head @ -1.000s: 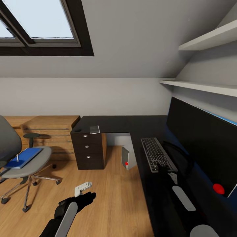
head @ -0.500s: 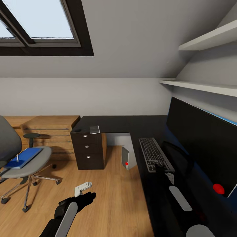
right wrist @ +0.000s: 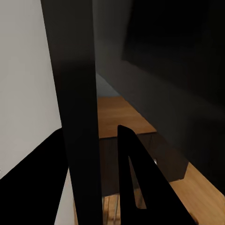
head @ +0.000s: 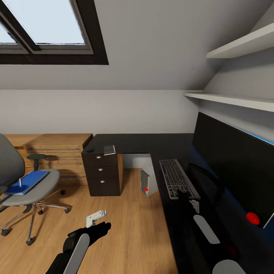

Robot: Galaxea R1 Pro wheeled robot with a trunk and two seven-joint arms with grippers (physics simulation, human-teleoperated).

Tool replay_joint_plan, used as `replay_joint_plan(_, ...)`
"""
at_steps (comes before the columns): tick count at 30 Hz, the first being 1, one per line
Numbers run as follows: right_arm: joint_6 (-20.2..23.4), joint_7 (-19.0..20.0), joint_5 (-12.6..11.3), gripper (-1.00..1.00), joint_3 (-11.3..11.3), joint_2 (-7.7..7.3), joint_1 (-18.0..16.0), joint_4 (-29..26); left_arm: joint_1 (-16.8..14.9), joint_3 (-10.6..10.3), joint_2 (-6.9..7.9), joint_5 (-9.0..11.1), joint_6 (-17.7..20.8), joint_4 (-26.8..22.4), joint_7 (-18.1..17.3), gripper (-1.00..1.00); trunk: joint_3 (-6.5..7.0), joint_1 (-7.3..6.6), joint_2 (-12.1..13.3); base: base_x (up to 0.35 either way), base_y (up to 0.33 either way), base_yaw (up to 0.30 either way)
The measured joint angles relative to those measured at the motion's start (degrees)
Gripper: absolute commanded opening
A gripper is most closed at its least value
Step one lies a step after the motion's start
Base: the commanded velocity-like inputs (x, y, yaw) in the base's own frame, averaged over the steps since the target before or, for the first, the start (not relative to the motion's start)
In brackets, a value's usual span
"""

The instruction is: In the bedroom, organize the workspace by keeping the computer under the desk, ensuring the monitor is on the desk, placing the keyboard on the desk next to the monitor, placing the mouse on the desk next to the keyboard, moving the folder from the swivel chair onto the desk next to the mouse, stacking the notebook on top of the folder with the pen on top of the notebook, and positioning the swivel chair next to the desk.

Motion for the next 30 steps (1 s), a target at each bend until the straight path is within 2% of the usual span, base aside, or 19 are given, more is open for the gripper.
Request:
replay_joint_plan(6, -2.32, -0.06, 0.08, -1.00, -0.52, -0.03, 0.00, 0.00, 0.00, 0.00, 0.00, 0.00, 0.00, 0.00, 0.00, 1.00, 0.00, 0.00, 0.00, 0.000, 0.000, 0.000)
replay_joint_plan(20, -2.69, -0.01, 0.12, -1.00, -0.55, 0.05, 0.00, 0.00, 0.00, -0.07, -0.36, -0.17, 0.09, -0.47, 0.41, 1.00, 0.00, 0.00, 0.00, 0.000, 0.000, 0.000)
replay_joint_plan(30, -2.70, -0.02, 0.14, -1.00, -0.55, 0.05, 0.00, 0.02, 0.00, -0.09, -0.53, -0.20, 0.00, -0.61, 0.70, 1.00, -1.79, 2.19, -4.00, 0.000, 0.000, 0.000)
